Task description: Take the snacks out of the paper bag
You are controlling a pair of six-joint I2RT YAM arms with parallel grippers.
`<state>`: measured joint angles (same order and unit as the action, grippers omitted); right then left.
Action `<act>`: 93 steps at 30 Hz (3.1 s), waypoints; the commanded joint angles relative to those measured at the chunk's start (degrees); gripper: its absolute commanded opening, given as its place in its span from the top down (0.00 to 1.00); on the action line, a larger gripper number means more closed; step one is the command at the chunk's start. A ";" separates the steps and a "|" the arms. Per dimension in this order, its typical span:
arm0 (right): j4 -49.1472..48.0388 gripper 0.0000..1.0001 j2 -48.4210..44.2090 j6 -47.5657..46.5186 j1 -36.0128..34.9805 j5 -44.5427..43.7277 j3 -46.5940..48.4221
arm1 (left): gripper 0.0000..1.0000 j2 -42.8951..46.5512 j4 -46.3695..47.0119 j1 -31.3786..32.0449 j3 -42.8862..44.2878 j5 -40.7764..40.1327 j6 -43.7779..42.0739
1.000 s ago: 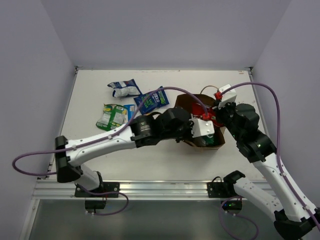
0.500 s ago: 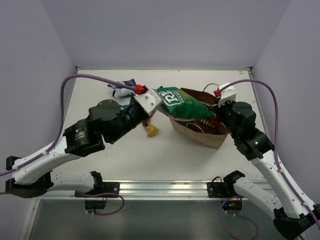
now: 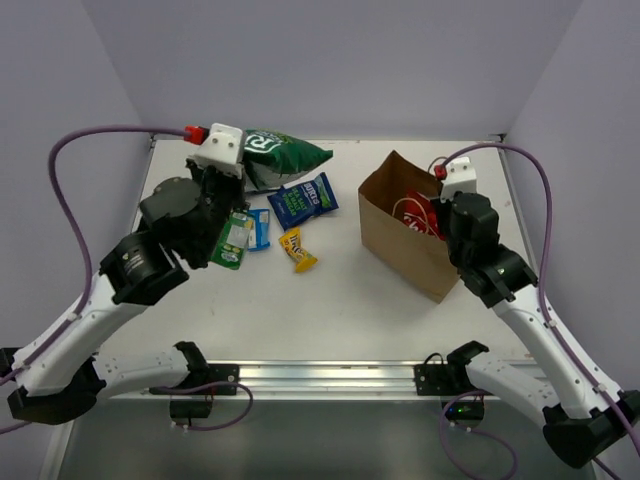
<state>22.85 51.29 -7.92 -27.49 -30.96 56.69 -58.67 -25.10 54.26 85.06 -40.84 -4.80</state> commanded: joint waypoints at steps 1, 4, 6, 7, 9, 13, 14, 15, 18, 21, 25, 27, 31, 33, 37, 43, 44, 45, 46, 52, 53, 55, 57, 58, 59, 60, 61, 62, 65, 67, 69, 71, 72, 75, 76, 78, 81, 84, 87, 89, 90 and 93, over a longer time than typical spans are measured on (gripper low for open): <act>1.05 1.00 -0.48 3.08 1.12 -5.60 2.90 | 1.00 -4.51 0.41 -5.90 -3.48 6.19 6.72; 1.14 1.00 -1.89 3.35 1.65 -4.90 2.82 | 1.00 -8.11 1.46 -12.06 -5.33 10.59 9.36; 1.23 1.00 -2.85 3.35 1.65 -3.32 2.55 | 1.00 -10.57 2.86 -17.77 -6.04 14.72 11.11; 1.14 1.00 -3.12 3.35 1.65 -2.88 2.47 | 1.00 -11.37 3.04 -19.96 -6.13 15.87 11.73; 1.23 1.00 -3.56 3.62 1.65 -1.56 2.11 | 1.00 -13.56 4.00 -26.64 -5.87 18.77 13.66; 1.32 1.00 -4.18 4.06 1.73 0.20 1.85 | 1.00 -13.92 9.62 -37.36 -5.78 22.03 15.35; 1.23 1.00 -4.26 4.14 1.65 0.63 1.85 | 1.00 -13.84 13.90 -38.08 -6.13 19.51 12.47; 1.23 1.00 -4.35 4.14 1.65 1.42 1.94 | 1.00 -14.10 16.20 -38.52 -6.65 17.57 10.36; 1.32 1.00 -4.53 4.41 1.65 2.92 1.85 | 1.00 -18.65 20.53 -41.24 -6.22 11.76 2.19; 1.32 1.00 -4.71 4.41 1.65 3.80 1.67 | 1.00 -25.33 23.33 -43.97 -5.07 6.84 -4.76; 0.79 1.00 -5.32 4.06 1.65 6.17 1.41 | 0.97 -32.89 28.16 -46.52 -8.23 3.67 -9.17; 0.62 1.00 -5.67 3.88 1.56 6.79 1.06 | 0.93 -36.32 33.17 -46.96 -12.26 0.51 -11.20; 0.26 1.00 -6.72 3.27 1.56 8.72 0.71 | 0.89 -42.65 31.89 -50.38 -13.52 -3.89 -4.80; 0.18 1.00 -7.25 3.09 1.56 9.25 0.36 | 0.84 -45.03 30.55 -51.09 -14.56 -4.43 -1.80; 0.00 1.00 -7.26 2.91 1.47 9.87 0.35 | 0.64 -45.56 30.64 -51.53 -16.85 -5.39 0.22; -0.35 1.00 -7.08 2.83 1.47 10.57 0.27 | 0.13 -46.36 23.98 -52.33 -13.26 -2.85 4.09; -0.44 1.00 -7.17 2.74 1.47 10.66 0.27 | 0.10 -44.27 20.48 -52.07 -12.55 -0.84 6.18; -0.53 1.00 -7.25 2.65 1.56 10.74 0.18 | 0.07 -42.94 18.97 -51.54 -11.24 -0.12 6.90; -0.70 1.00 -7.43 2.39 1.56 11.44 0.18 | 0.01 -41.10 17.65 -50.32 -10.79 0.67 7.52; -0.44 1.00 -7.87 0.98 1.03 15.22 0.88 | 0.00 -20.21 9.30 -40.40 -9.30 16.10 7.52; -0.18 1.00 -7.87 0.72 1.03 16.62 1.40 | 0.00 -18.16 8.59 -38.98 -9.21 19.10 7.52; 0.44 1.00 -7.78 0.28 0.86 17.77 2.20 | 0.00 -12.99 6.48 -35.38 -8.94 25.51 9.27; 1.23 1.00 -7.52 -0.07 0.68 19.09 3.51 | 0.00 -10.51 5.77 -30.65 -9.29 28.09 10.59; 1.40 1.00 -7.34 -0.16 0.59 19.27 4.13 | 0.00 -9.10 5.07 -28.79 -9.29 30.62 10.34; 1.67 1.00 -7.17 -0.51 0.50 20.40 4.48 | 0.00 -8.65 4.98 -26.51 -9.38 31.43 10.07; 2.02 1.00 -6.99 -0.86 0.42 20.94 4.66 | 0.00 -8.30 5.06 -21.61 -9.38 32.13 9.81; 2.28 1.00 -6.82 -1.04 0.15 21.55 5.18 | 0.00 -8.38 5.06 -19.13 -9.12 33.88 8.68; 2.37 1.00 -6.81 -1.39 0.06 22.43 5.28 | 0.00 -8.65 5.32 -16.23 -8.68 33.98 7.88; 3.16 1.00 -6.46 -2.36 -0.20 24.01 6.15 | 0.00 -10.14 7.78 -4.98 -8.33 32.93 2.53; 3.87 1.00 -6.55 -2.97 -0.38 24.98 6.59 | 0.01 -11.80 9.45 0.83 -8.15 33.28 -1.50; 4.48 1.00 -6.64 -3.33 -0.55 25.86 6.77 | 0.02 -13.04 9.98 4.87 -7.72 33.19 -3.63; 4.92 1.00 -6.73 -3.50 -0.64 27.09 6.95 | 0.02 -14.62 10.07 6.90 -7.45 34.33 -7.23; 5.36 1.00 -6.73 -3.59 -0.64 27.44 6.95 | 0.03 -14.97 10.16 8.83 -7.36 34.60 -8.37; 6.15 1.00 -6.20 -3.59 -0.90 28.15 7.56 | 0.07 -16.29 10.69 12.61 -7.10 36.18 -13.03; 6.15 1.00 -6.03 -3.59 -1.08 28.32 7.56 | 0.08 -16.90 10.95 13.58 -7.18 37.05 -15.92; 6.24 1.00 -5.85 -3.50 -1.17 28.94 7.48 | 0.09 -17.70 11.04 15.77 -7.19 37.59 -18.74; 6.68 1.00 -5.59 -3.33 -1.34 29.47 7.65 | 0.08 -19.89 10.95 16.49 -7.62 39.42 -24.36; 6.86 1.00 -5.85 -3.41 -1.52 29.73 7.56 | 0.06 -21.30 10.95 16.58 -8.06 40.57 -28.14; 7.12 1.00 -5.93 -3.33 -1.69 30.25 7.48 | 0.04 -23.05 10.95 16.58 -7.71 40.40 -30.17; 7.21 1.00 -5.85 -3.41 -1.78 30.61 7.39 | 0.01 -23.85 11.39 16.49 -7.54 38.39 -32.11; 7.29 1.00 -5.85 -3.41 -1.96 30.61 7.39 | 0.01 -24.81 11.65 16.49 -7.54 37.25 -33.60; 7.12 1.00 -6.37 -3.85 -2.40 30.61 6.86 | 0.00 -26.48 11.57 16.49 -7.27 36.01 -36.06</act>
<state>31.31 45.74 -10.87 -29.15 -1.80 61.54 -84.18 -15.51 70.89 76.64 -2.83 -35.66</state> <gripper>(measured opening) 0.019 0.993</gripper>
